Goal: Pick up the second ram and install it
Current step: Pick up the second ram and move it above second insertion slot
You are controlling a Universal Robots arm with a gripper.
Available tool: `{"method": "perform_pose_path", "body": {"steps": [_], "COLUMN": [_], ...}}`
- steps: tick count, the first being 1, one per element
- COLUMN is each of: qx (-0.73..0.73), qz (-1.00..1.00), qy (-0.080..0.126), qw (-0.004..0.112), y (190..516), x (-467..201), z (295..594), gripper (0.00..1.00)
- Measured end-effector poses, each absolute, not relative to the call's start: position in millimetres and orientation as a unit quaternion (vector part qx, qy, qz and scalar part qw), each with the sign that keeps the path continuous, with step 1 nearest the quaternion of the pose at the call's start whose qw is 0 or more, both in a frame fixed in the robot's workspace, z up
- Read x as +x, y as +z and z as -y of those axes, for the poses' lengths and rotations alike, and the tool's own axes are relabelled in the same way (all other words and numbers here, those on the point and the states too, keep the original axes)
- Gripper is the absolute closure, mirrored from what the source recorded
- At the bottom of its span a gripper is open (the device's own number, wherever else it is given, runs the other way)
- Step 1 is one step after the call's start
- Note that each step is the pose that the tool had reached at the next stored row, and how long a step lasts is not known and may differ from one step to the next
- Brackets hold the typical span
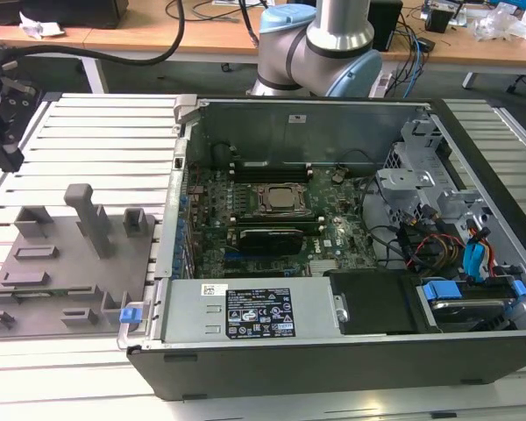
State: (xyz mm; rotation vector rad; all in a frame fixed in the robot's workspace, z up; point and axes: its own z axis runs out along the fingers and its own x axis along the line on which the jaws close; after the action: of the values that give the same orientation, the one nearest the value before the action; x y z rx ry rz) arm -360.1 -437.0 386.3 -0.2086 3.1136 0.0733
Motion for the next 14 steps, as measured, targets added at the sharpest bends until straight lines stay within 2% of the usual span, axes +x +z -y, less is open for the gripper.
{"method": "perform_pose_path", "body": {"steps": [14], "qx": [-0.159], "qz": [-0.987], "qy": [0.024], "qw": [0.008], "y": [386.3], "x": [-360.1], "z": [437.0], "gripper": [0.89]}}
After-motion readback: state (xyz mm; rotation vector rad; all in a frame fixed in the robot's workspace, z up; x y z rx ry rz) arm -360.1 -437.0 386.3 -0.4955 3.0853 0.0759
